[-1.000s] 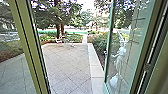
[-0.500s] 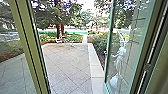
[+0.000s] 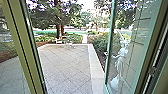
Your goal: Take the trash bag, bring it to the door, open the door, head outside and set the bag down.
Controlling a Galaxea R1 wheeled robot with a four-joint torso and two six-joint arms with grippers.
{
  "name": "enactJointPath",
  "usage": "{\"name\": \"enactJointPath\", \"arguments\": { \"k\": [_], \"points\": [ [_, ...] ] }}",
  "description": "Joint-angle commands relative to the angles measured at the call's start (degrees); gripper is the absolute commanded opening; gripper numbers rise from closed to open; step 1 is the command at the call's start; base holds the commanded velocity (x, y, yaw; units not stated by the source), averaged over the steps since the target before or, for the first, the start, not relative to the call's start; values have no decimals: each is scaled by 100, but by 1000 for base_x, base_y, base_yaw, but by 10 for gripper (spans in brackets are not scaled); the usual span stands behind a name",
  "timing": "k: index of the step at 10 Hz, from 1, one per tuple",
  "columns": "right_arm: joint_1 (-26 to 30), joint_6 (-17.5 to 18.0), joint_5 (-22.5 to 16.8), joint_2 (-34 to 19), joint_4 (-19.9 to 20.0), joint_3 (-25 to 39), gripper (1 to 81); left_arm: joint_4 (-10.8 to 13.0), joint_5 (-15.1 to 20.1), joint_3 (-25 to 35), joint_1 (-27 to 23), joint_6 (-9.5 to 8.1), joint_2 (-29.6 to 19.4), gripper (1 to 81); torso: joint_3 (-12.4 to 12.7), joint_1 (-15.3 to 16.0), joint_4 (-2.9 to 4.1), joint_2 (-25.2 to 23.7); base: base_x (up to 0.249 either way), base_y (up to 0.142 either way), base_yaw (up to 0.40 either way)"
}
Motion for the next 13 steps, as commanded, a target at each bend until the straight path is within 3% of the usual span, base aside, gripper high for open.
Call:
{"name": "enactJointPath", "arguments": {
  "k": [1, 13],
  "points": [
    [233, -97, -328, 140, -88, 73, 811, 9, 387, 26, -301, 50, 11, 10, 0, -2, 0, 0, 112, 0, 0],
    [207, -97, -328, 149, -96, 73, 811, 18, 387, 26, -302, 50, 2, 10, -2, 0, 0, 0, 111, 0, 0]
  ]
}}
